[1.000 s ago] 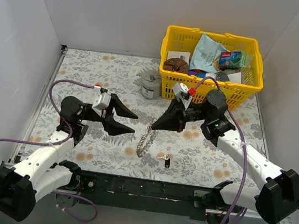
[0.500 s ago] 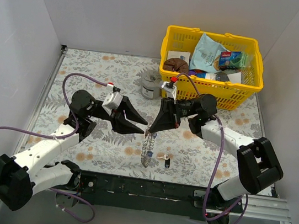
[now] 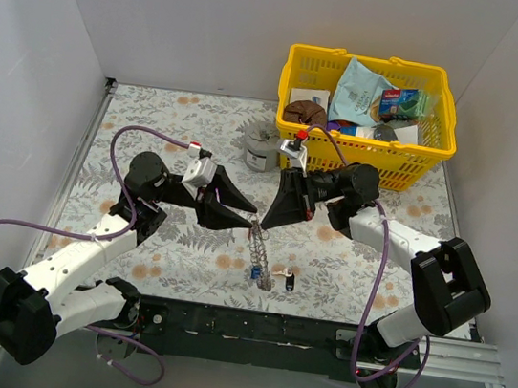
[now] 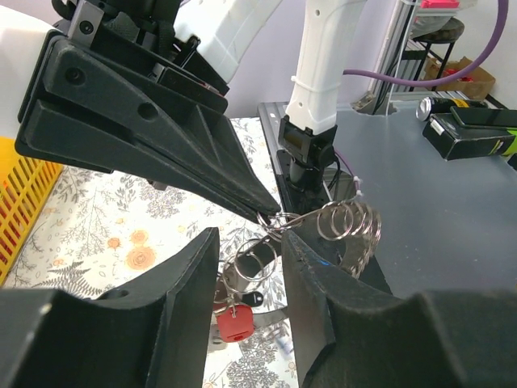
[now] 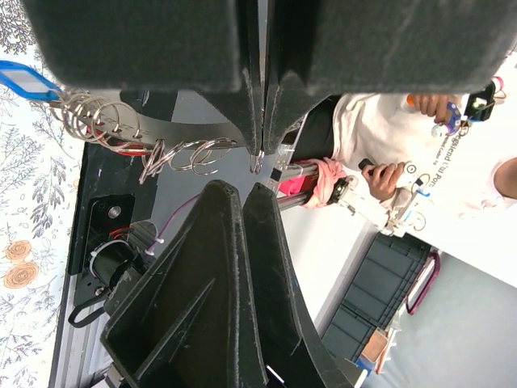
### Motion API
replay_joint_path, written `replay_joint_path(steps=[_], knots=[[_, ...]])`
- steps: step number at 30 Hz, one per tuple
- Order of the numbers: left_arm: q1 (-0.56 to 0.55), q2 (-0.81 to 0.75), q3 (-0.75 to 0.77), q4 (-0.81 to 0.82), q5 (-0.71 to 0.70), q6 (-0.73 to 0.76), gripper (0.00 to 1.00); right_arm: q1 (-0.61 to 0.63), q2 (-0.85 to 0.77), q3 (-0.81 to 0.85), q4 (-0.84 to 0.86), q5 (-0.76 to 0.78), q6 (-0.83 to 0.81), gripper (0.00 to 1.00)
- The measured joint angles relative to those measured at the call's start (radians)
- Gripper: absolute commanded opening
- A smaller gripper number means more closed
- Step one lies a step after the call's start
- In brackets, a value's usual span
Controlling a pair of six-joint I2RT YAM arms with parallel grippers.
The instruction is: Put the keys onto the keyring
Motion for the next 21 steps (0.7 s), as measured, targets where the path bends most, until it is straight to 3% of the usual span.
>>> replay_joint_path(steps=[12,16,21], knots=[[0.000,-0.002,0.000,-0.075,-0.023,0.043,0.45,-0.024,-0.002,0.000,0.001,-0.003,-0.027,0.01],[0.000,-0.007,0.000,-0.096,-0.039,0.057,0.47,-0.042,-0.061,-0.028,-0.016,0.031,-0.210,0.01],[0.000,-0.008,0.000,-0.105,-0.050,0.063,0.48,-0.048,-0.226,-0.033,-0.256,0.109,-0.567,0.01]])
